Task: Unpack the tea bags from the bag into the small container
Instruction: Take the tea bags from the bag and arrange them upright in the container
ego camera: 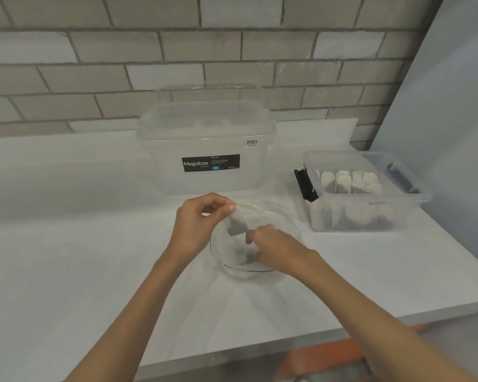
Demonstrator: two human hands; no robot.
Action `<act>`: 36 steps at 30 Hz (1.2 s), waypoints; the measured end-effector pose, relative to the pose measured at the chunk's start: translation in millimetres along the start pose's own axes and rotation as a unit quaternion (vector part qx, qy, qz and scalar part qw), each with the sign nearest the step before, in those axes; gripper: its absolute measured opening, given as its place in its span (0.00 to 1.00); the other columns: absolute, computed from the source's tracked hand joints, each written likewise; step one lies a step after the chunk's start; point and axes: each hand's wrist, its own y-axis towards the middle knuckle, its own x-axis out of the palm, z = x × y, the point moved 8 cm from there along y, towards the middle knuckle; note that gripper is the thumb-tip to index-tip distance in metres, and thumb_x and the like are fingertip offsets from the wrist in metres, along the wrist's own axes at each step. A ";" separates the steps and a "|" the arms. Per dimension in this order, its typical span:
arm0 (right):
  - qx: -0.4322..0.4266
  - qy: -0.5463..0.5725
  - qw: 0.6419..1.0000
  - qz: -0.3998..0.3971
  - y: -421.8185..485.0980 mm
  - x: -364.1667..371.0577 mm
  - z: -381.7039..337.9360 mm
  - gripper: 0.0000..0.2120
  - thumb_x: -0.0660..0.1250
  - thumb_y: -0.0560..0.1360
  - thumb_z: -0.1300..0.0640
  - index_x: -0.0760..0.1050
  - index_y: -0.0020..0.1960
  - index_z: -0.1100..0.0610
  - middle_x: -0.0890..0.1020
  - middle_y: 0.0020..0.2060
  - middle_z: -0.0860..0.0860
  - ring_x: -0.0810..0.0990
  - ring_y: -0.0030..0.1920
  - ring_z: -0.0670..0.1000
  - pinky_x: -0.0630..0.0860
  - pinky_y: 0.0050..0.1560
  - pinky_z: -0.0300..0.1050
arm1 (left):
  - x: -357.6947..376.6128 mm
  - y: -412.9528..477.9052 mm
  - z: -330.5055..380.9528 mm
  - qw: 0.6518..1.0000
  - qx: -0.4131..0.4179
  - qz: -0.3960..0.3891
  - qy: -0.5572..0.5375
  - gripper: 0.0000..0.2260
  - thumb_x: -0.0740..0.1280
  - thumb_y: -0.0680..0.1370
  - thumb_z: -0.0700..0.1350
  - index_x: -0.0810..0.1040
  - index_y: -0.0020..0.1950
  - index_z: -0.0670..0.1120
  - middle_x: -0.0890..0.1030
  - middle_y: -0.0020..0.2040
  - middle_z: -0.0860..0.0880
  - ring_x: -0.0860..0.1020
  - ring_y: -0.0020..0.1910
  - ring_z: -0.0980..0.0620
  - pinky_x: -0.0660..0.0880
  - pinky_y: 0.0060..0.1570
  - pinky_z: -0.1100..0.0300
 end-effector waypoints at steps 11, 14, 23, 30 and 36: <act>-0.018 -0.101 0.993 -0.052 5.1 21.6 -3.2 0.08 0.61 0.76 0.64 0.74 0.54 0.58 0.75 0.54 0.57 0.76 0.49 0.58 0.71 0.45 0.48 | -8.7 0.2 -0.9 0.999 0.007 0.002 0.039 0.03 0.72 0.75 0.44 0.83 0.42 0.51 0.84 0.40 0.57 0.80 0.41 0.61 0.72 0.43 0.73; -0.010 -0.078 0.996 -0.030 3.7 12.7 -3.8 0.08 0.60 0.75 0.64 0.73 0.52 0.58 0.75 0.52 0.56 0.74 0.43 0.57 0.71 0.42 0.47 | -10.0 -0.5 -3.6 0.999 -0.003 0.004 0.033 0.03 0.72 0.75 0.43 0.82 0.43 0.51 0.84 0.39 0.54 0.80 0.39 0.60 0.71 0.41 0.74; -0.045 0.186 0.973 0.129 -17.1 -78.5 -4.3 0.08 0.72 0.71 0.46 0.79 0.43 0.49 0.83 0.32 0.48 0.78 0.32 0.44 0.74 0.38 0.41 | -19.8 2.3 -0.9 0.999 -0.010 -0.020 0.045 0.06 0.71 0.75 0.40 0.81 0.41 0.51 0.83 0.37 0.52 0.77 0.36 0.57 0.73 0.38 0.66; -0.059 0.250 0.957 0.133 -32.4 -136.0 11.5 0.06 0.69 0.75 0.59 0.80 0.49 0.50 0.80 0.36 0.51 0.82 0.32 0.47 0.81 0.33 0.41 | -7.7 9.5 25.6 0.993 0.007 -0.080 0.081 0.11 0.68 0.76 0.37 0.84 0.40 0.51 0.84 0.39 0.53 0.81 0.34 0.57 0.77 0.42 0.65; -0.063 0.162 0.980 0.101 -40.3 -171.4 18.8 0.18 0.75 0.69 0.60 0.79 0.55 0.45 0.78 0.39 0.47 0.77 0.29 0.45 0.81 0.35 0.50 | 26.0 24.0 73.2 0.986 0.035 -0.137 0.089 0.04 0.72 0.74 0.47 0.84 0.47 0.53 0.84 0.45 0.58 0.80 0.44 0.61 0.75 0.49 0.65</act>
